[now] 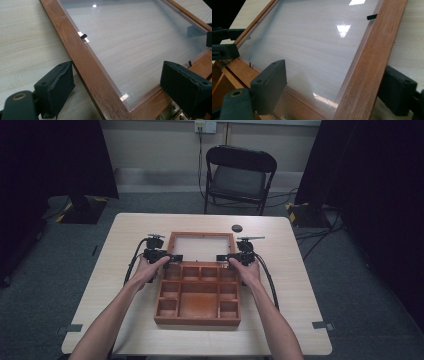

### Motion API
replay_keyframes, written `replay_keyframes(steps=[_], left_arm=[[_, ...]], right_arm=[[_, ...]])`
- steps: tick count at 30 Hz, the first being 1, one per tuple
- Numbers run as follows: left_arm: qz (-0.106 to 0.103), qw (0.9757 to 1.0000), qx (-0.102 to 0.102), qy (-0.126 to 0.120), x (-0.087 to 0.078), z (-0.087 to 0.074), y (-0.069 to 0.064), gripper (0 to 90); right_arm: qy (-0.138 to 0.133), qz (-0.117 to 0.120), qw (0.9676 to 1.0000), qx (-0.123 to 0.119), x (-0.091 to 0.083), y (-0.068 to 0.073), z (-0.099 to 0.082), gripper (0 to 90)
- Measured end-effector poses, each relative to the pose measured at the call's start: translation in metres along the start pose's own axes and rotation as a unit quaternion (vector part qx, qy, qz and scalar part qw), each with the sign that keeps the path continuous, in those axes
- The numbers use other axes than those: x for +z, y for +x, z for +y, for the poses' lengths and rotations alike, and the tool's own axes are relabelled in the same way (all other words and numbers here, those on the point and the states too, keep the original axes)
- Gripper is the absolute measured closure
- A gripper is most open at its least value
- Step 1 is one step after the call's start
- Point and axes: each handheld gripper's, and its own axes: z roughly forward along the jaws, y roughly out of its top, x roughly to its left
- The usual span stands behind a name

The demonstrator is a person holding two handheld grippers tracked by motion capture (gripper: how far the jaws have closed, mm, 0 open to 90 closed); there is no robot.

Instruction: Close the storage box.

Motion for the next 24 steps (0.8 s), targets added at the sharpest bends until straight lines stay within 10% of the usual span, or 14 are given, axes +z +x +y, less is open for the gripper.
replay_keyframes(steps=[14, 24], left_arm=[[-0.033, 0.9987, -0.039, 0.008, 0.0048, -0.0006, 0.0035, 12.3], [-0.014, 0.9999, -0.006, 0.002, -0.0001, 0.004, -0.0031, 13.3]], right_arm=[[-0.02, -0.003, 0.9998, -0.001, -0.0042, -0.0012, -0.0035, 20.9], [-0.038, -0.014, 0.9988, -0.029, -0.0101, 0.005, -0.0013, 23.7]])
